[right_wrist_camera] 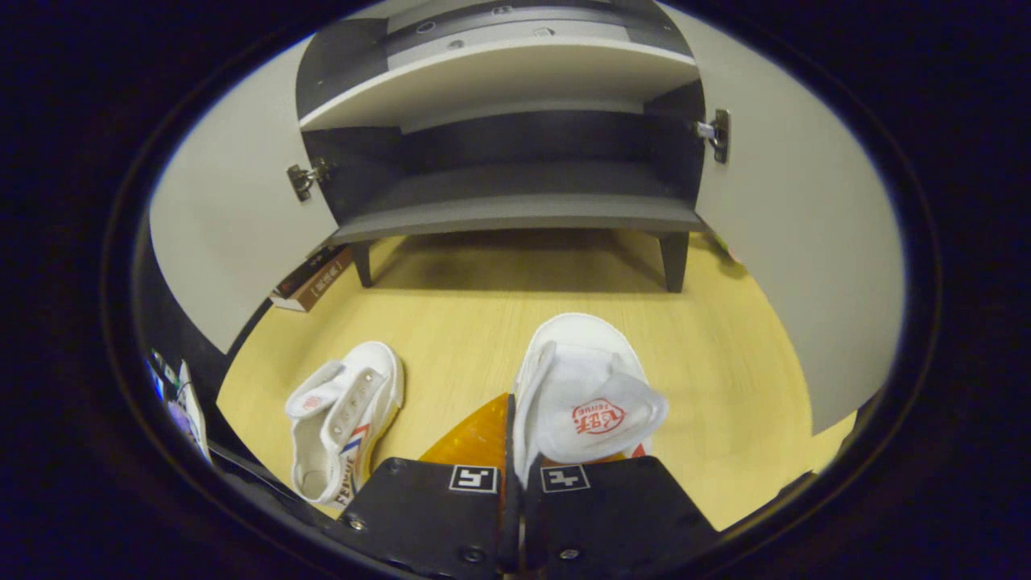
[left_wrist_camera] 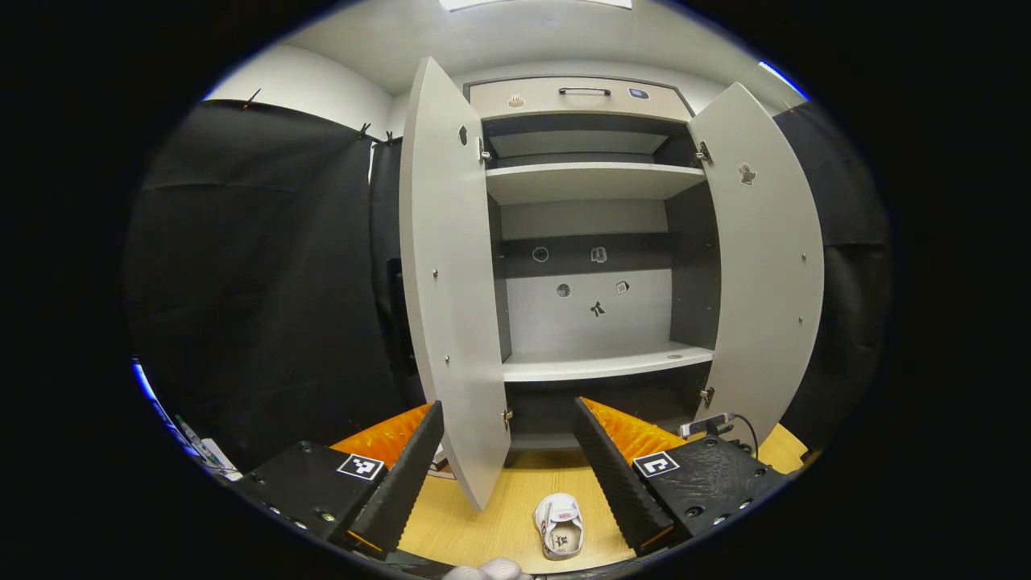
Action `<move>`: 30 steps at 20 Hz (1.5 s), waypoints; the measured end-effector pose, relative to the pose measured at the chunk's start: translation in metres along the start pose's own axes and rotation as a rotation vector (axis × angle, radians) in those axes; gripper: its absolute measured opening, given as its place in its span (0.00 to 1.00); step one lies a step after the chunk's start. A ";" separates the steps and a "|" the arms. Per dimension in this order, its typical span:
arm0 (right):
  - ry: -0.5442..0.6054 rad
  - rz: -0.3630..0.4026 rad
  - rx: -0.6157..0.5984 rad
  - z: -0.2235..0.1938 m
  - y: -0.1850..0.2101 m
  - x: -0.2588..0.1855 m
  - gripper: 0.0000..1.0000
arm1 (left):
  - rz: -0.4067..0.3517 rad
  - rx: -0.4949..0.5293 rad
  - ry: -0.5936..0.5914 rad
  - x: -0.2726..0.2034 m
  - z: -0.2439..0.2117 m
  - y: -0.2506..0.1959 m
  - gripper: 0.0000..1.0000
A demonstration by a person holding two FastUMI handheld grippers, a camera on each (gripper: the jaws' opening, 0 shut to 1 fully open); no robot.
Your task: Grab one shoe with the right hand and put it into the shoe cabinet, grab the other shoe with the left hand and put it into the shoe cabinet; then close the right door with the right hand and the left door with the left hand.
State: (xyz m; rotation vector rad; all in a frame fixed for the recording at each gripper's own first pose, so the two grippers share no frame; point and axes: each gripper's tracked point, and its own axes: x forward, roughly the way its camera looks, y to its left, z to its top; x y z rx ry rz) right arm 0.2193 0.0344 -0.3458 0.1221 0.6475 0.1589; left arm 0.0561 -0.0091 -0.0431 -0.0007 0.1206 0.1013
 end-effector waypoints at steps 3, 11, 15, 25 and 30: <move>-0.093 0.012 -0.070 0.059 0.013 -0.036 0.06 | -0.003 -0.006 -0.007 -0.002 -0.001 0.001 0.96; -0.327 0.006 -0.138 0.239 0.033 -0.103 0.06 | -0.009 -0.016 0.006 -0.013 -0.020 0.003 0.96; -0.400 -0.044 -0.168 0.329 0.028 -0.089 0.06 | -0.002 -0.028 0.014 -0.015 -0.027 0.000 0.96; -0.249 -0.104 -0.159 0.423 0.012 0.027 0.07 | 0.069 -0.043 0.021 -0.016 -0.023 0.007 0.96; -0.063 -0.108 -0.107 0.410 0.006 0.058 0.05 | 0.099 -0.038 0.023 -0.018 -0.023 0.014 0.96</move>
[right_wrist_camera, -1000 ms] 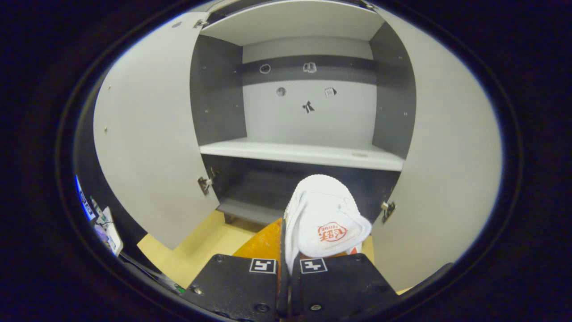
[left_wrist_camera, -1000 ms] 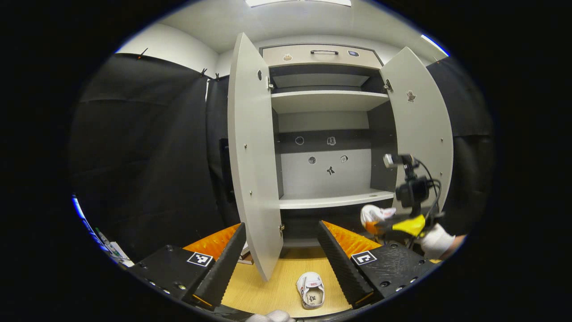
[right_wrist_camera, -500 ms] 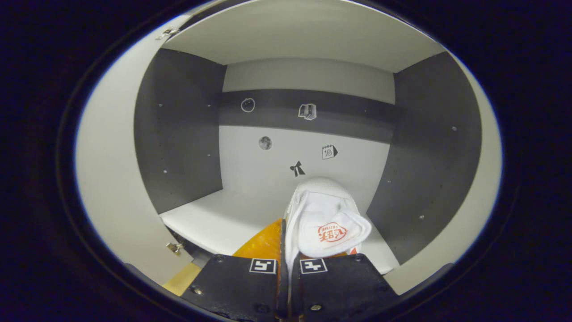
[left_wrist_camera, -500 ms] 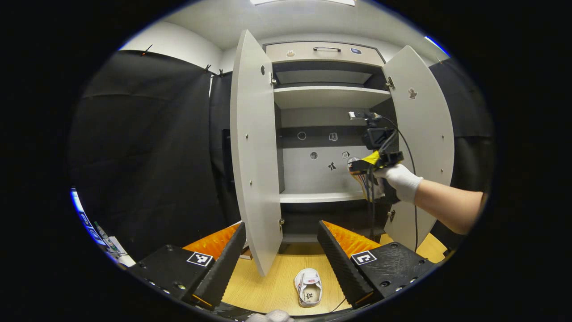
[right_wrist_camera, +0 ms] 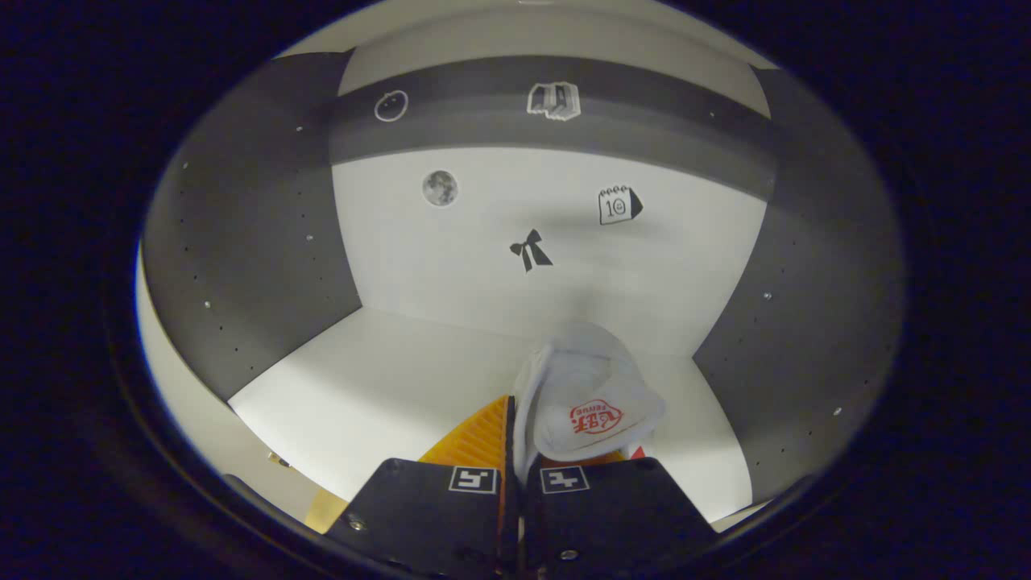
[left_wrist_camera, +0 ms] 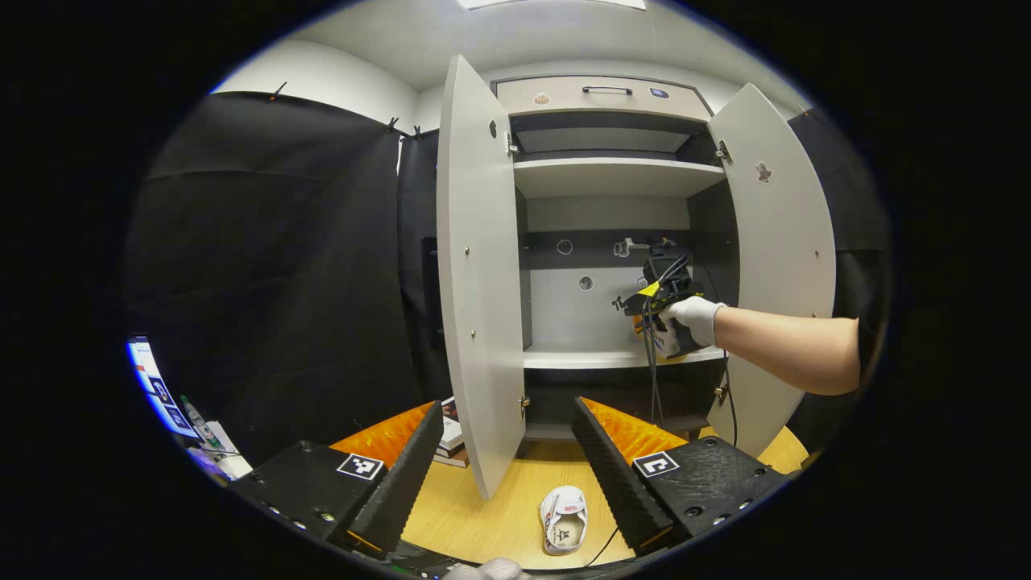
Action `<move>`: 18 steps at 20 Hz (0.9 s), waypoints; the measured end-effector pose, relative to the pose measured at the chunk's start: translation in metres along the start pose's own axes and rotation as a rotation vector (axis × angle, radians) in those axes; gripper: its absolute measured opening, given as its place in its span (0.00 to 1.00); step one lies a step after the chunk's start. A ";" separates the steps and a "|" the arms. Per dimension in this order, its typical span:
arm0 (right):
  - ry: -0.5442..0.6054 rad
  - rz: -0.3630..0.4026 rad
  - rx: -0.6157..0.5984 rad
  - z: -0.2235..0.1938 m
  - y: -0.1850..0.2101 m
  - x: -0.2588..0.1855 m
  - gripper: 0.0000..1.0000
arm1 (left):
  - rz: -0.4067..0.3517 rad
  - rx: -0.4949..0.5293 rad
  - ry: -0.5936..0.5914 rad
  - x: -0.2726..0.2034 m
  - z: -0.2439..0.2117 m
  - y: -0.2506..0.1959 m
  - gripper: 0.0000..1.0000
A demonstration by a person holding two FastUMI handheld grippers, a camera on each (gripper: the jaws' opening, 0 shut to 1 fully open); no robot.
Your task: Grab one shoe with the right hand and put it into the shoe cabinet, grab the other shoe with the left hand and put it into the shoe cabinet; then close the right door with the right hand and the left door with the left hand.
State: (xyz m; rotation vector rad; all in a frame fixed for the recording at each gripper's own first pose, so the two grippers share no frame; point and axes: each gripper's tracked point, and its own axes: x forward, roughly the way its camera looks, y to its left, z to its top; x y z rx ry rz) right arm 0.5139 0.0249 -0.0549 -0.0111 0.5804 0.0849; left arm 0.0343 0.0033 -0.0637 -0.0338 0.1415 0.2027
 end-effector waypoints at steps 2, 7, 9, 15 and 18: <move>0.098 0.012 0.018 -0.009 0.001 0.012 0.07 | 0.002 -0.007 -0.010 -0.001 0.003 0.000 0.96; 0.185 0.009 -0.006 -0.013 -0.001 0.008 0.11 | 0.005 -0.018 -0.038 -0.010 0.010 0.006 0.96; 0.131 0.016 0.023 -0.006 0.001 -0.006 0.15 | 0.008 -0.020 -0.043 -0.013 0.011 0.010 0.96; -0.159 0.005 0.078 0.028 -0.003 -0.085 0.70 | 0.003 -0.031 -0.065 -0.023 0.017 0.023 0.96; -0.311 -0.016 0.058 0.036 -0.001 -0.140 0.81 | -0.011 -0.029 -0.072 -0.027 0.019 0.025 0.96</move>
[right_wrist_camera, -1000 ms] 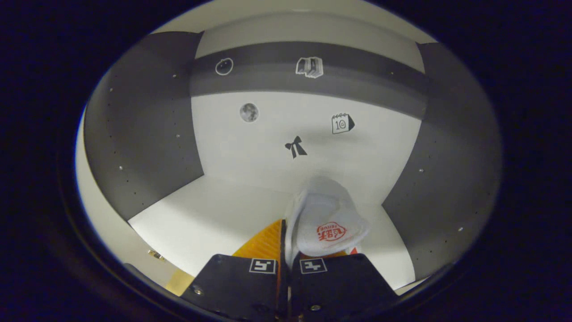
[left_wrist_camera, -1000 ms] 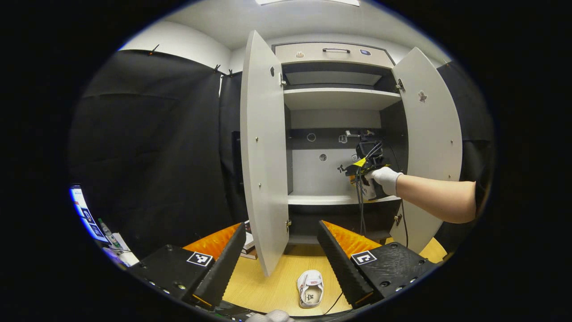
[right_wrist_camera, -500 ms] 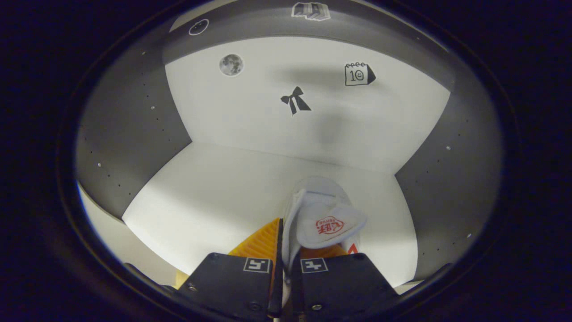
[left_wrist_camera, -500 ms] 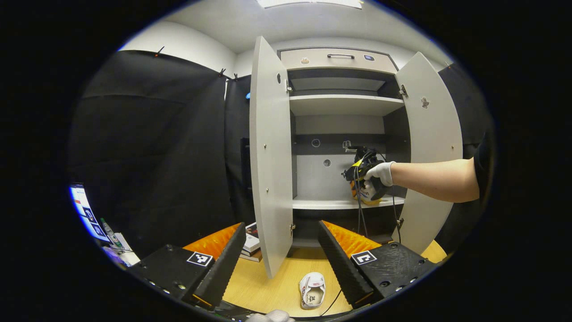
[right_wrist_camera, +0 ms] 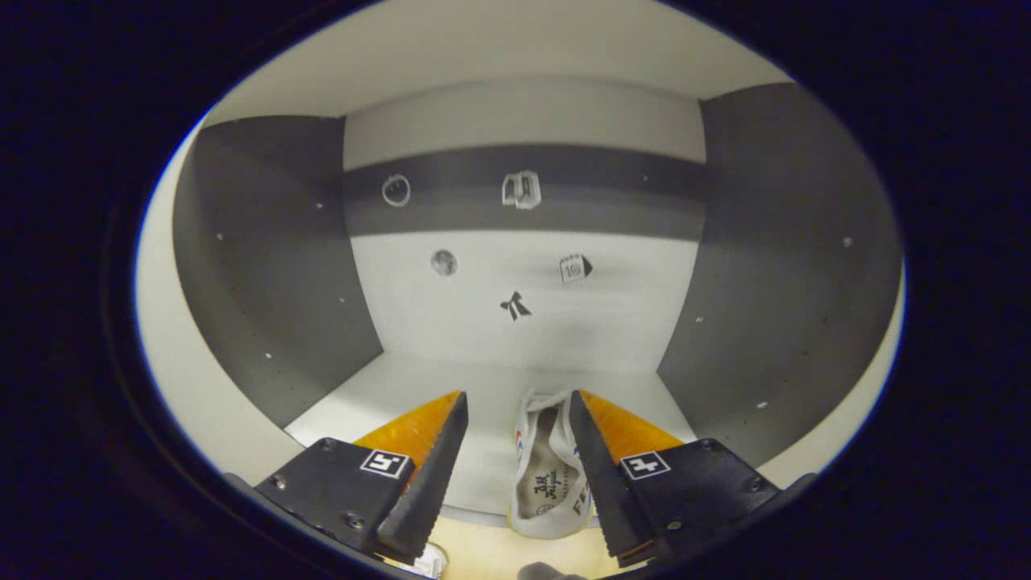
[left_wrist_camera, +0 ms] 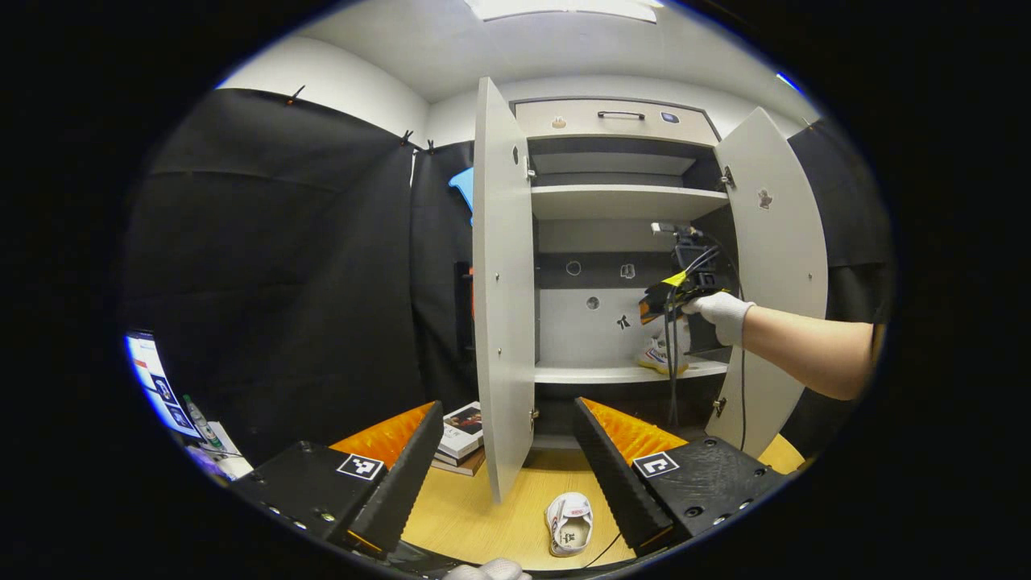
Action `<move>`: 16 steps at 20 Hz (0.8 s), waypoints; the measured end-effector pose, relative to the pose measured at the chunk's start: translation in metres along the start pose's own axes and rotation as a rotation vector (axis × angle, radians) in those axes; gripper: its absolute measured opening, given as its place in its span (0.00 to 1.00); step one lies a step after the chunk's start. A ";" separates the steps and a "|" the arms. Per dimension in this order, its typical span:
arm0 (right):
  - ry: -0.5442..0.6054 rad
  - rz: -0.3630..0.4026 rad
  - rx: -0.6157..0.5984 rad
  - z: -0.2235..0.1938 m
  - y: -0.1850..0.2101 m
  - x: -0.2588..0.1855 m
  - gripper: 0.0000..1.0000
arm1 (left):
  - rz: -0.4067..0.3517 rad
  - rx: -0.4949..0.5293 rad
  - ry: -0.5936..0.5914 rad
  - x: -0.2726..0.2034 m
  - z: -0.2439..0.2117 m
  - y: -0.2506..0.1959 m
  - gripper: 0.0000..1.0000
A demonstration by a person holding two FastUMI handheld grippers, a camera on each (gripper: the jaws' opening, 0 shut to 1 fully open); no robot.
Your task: Grab one shoe with the right hand and put it into the shoe cabinet, grab the other shoe with the left hand and put it into the shoe cabinet; then close the right door with the right hand and the left door with the left hand.
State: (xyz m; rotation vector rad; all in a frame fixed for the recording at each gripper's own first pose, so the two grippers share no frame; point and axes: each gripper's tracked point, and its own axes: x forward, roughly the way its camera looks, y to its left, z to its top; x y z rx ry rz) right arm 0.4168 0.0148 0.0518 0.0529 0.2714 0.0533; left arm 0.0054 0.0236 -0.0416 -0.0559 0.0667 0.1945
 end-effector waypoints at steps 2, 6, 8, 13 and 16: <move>-0.091 0.008 -0.005 0.008 0.005 -0.043 0.81 | -0.018 -0.003 -0.008 -0.002 0.002 -0.001 0.96; -0.185 0.039 0.004 -0.015 0.008 -0.126 1.00 | -0.059 0.000 -0.011 -0.008 0.000 -0.006 0.96; -0.208 0.044 0.019 -0.033 0.005 -0.167 1.00 | -0.086 0.003 -0.015 -0.009 0.002 -0.008 0.96; -0.250 0.023 0.039 -0.084 -0.018 -0.249 1.00 | -0.134 0.028 -0.029 -0.013 0.002 -0.013 0.96; -0.243 -0.002 0.047 -0.120 -0.035 -0.287 1.00 | -0.132 0.031 -0.029 -0.011 0.002 -0.009 0.96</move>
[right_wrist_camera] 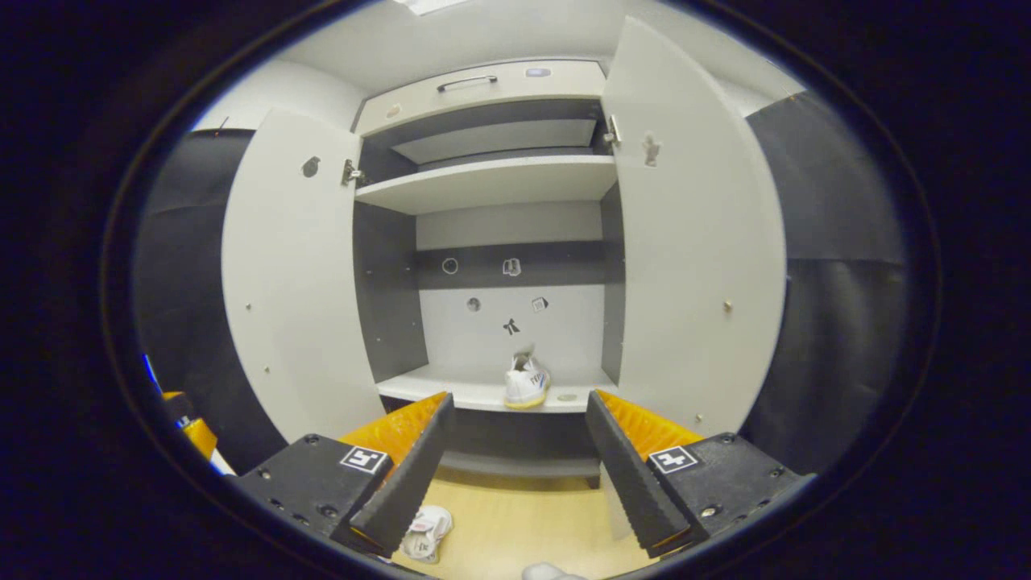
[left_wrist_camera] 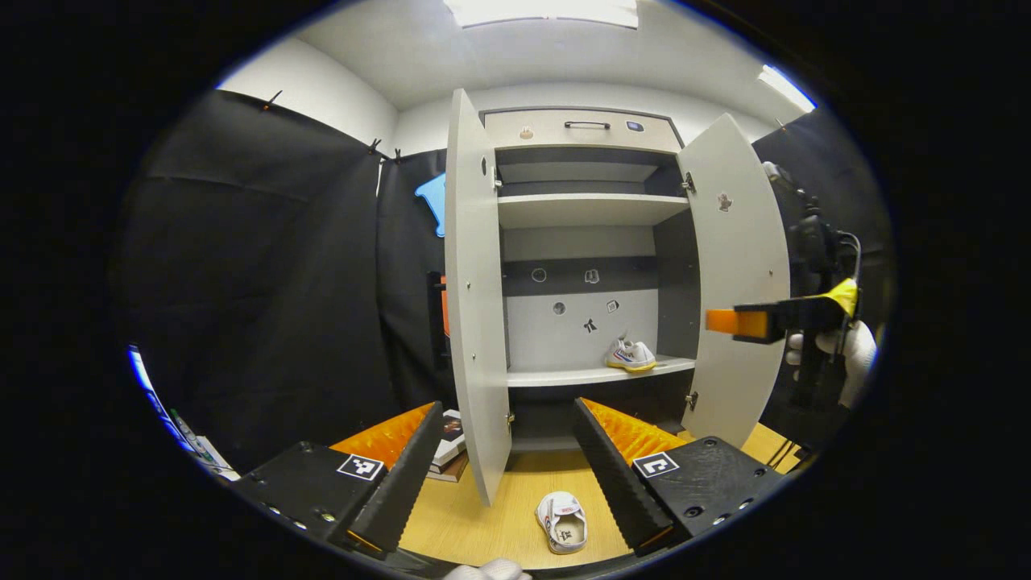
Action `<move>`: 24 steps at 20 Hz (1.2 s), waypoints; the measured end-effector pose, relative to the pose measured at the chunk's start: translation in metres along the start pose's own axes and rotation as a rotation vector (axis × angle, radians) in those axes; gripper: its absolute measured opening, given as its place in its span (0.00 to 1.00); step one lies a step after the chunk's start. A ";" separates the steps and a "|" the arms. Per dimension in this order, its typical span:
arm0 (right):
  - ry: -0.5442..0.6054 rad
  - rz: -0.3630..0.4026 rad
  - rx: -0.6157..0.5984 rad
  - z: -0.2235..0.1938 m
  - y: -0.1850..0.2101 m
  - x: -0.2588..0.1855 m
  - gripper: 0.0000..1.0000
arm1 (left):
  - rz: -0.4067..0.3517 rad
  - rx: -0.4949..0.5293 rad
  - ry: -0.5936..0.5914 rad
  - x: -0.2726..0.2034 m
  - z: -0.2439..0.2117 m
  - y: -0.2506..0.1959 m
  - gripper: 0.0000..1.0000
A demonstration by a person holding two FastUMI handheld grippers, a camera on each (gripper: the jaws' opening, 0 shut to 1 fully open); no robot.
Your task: Grab one shoe with the right hand and put it into the shoe cabinet, grab the other shoe with the left hand and put it into the shoe cabinet; then close the right door with the right hand and the left door with the left hand.
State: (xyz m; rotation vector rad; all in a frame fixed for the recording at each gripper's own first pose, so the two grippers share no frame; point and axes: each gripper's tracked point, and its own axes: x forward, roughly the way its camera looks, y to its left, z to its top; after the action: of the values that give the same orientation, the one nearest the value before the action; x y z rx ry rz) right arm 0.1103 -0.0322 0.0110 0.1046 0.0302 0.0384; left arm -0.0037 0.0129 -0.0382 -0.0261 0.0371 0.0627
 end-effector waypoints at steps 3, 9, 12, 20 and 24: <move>-0.001 -0.037 0.020 -0.023 -0.017 -0.036 1.00 | -0.025 -0.003 0.015 0.001 -0.004 -0.003 0.96; 0.008 -0.075 0.027 -0.025 -0.030 -0.058 1.00 | -0.088 0.015 0.022 0.009 -0.017 -0.021 0.96; 0.009 -0.093 0.021 -0.027 -0.035 -0.067 1.00 | -0.104 0.009 0.069 0.019 -0.051 -0.028 0.96; 0.089 -0.138 -0.004 -0.058 -0.051 -0.094 1.00 | -0.150 0.058 0.270 0.027 -0.221 -0.052 0.97; 0.144 -0.154 0.005 -0.077 -0.057 -0.101 1.00 | -0.173 0.059 0.399 0.036 -0.304 -0.066 0.97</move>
State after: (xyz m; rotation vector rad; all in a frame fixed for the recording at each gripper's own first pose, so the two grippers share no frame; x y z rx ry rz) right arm 0.0086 -0.0845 -0.0690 0.1043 0.1822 -0.1082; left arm 0.0249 -0.0588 -0.3414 0.0174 0.4354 -0.1174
